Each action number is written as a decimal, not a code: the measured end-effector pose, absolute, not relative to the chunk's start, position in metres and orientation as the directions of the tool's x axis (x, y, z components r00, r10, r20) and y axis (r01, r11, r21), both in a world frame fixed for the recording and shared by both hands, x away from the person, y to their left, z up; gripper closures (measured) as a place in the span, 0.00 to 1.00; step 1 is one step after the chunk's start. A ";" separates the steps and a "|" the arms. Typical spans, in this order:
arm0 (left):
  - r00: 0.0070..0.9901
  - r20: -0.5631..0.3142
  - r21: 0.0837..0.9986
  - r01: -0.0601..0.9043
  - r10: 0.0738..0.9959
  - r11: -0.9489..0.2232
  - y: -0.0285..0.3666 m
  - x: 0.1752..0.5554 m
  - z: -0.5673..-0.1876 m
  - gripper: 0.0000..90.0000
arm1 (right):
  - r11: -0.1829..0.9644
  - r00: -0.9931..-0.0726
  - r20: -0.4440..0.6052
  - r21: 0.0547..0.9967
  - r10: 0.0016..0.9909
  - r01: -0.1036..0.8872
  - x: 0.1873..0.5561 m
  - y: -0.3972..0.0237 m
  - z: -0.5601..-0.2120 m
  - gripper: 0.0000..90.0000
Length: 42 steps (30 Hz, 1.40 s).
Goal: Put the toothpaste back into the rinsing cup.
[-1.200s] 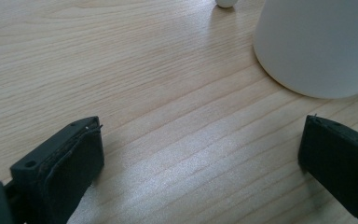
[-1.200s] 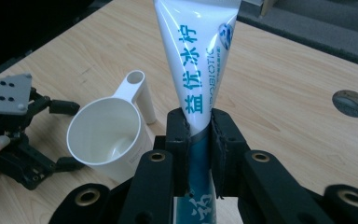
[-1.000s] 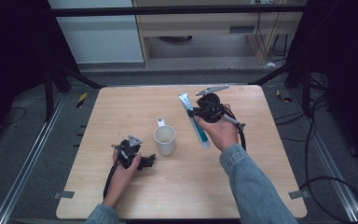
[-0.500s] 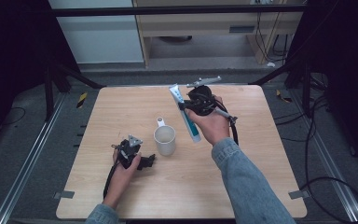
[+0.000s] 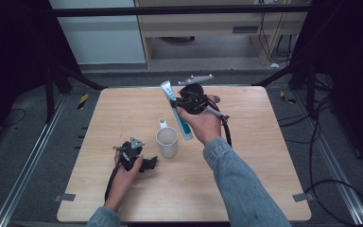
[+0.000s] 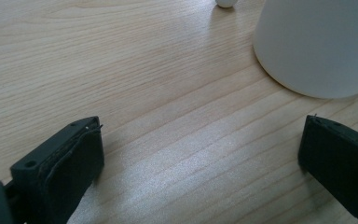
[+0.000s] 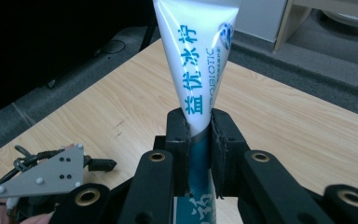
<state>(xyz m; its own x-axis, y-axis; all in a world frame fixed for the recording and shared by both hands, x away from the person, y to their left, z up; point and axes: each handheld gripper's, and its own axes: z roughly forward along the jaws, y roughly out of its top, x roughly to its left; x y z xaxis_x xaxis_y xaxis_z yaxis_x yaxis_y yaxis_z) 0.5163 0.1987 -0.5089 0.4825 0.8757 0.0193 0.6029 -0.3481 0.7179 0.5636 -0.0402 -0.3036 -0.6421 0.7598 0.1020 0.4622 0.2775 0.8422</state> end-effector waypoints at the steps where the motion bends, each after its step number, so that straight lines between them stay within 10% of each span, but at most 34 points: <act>1: 0.482 0.019 0.718 0.603 0.876 -0.348 0.199 0.516 -0.509 0.00 | 0.274 -0.640 0.104 0.843 0.761 0.463 0.564 -0.039 -0.303 0.88; 42: 0.486 0.022 0.715 0.603 0.874 -0.354 0.199 0.516 -0.509 0.00 | 0.219 -0.644 0.107 0.888 0.757 0.405 0.572 -0.009 -0.315 0.88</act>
